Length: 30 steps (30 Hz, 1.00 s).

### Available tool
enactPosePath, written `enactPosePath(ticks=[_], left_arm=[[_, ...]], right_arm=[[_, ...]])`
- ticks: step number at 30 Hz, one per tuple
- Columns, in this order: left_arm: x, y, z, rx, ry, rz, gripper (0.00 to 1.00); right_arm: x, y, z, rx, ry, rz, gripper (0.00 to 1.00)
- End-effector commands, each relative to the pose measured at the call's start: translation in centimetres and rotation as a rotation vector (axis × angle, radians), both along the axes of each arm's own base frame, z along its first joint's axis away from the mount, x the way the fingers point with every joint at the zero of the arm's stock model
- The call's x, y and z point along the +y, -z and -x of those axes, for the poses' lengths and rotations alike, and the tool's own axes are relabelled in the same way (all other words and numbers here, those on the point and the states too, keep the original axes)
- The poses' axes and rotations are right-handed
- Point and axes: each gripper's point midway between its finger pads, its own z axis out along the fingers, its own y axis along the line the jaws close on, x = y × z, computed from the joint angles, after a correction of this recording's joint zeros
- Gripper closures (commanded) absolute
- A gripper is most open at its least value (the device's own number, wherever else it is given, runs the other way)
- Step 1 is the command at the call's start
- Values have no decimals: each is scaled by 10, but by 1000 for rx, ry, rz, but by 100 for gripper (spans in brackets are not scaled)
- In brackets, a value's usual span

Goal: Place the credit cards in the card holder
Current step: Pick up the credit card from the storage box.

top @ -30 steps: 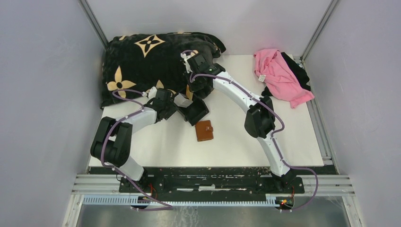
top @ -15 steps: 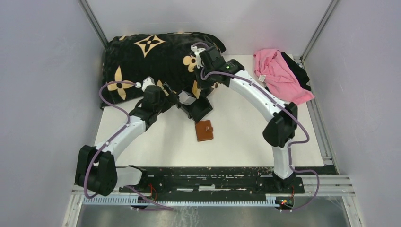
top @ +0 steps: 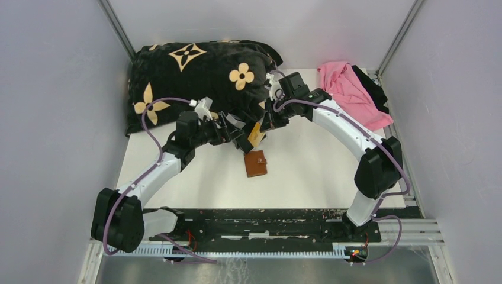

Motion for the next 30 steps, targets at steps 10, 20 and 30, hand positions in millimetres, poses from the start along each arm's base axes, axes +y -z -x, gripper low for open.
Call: enactPosePath(ticks=[10, 20, 30], left_arm=[[-49, -23, 49, -48, 473, 196, 19], [-49, -20, 46, -42, 500, 211, 19], [-55, -17, 52, -12, 579, 267, 35]], right_arm=[[6, -33, 26, 139, -89, -336, 99], [8, -31, 40, 227, -141, -408, 99], [14, -28, 43, 274, -163, -455, 99]])
